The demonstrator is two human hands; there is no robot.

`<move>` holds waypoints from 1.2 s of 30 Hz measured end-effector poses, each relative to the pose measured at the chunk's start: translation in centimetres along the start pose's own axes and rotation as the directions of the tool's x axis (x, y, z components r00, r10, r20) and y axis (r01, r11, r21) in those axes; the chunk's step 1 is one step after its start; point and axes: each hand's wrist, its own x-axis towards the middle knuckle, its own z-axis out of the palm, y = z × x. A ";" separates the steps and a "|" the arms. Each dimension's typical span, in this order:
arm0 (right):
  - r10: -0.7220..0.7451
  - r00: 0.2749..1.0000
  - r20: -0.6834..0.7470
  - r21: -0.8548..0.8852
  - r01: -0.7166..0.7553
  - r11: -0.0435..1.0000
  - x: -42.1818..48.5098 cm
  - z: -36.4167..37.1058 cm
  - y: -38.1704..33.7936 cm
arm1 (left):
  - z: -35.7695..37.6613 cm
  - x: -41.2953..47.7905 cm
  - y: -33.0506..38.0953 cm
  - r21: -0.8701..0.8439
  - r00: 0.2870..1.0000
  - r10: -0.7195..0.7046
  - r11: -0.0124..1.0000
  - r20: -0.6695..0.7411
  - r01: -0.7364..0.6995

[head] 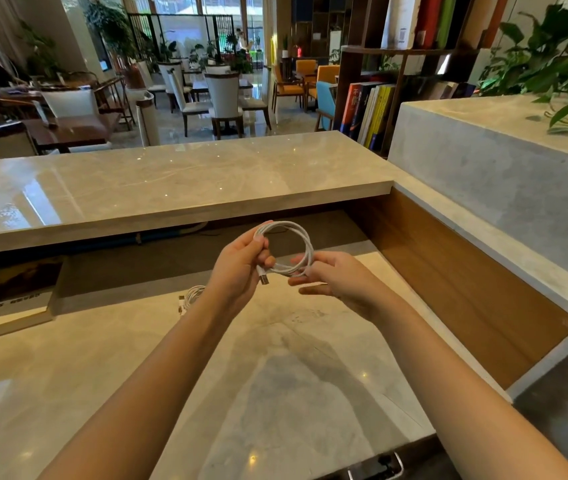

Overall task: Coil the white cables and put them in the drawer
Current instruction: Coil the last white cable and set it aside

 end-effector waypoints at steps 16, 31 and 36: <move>0.016 0.980 -0.199 0.299 0.045 0.953 -0.1 1.3 2.1 | 1.0 -0.7 -1.1 0.007 0.962 -0.177 0.983 -0.209 0.183; 0.151 0.965 -0.212 0.548 -0.010 0.836 0.5 0.5 2.6 | 0.0 -1.6 -1.8 -0.526 0.958 -0.280 0.807 0.060 0.268; 0.136 0.957 -0.258 0.630 0.060 0.774 0.7 1.0 2.5 | 0.0 -2.5 -3.6 -0.362 0.983 -0.185 0.917 -0.022 0.164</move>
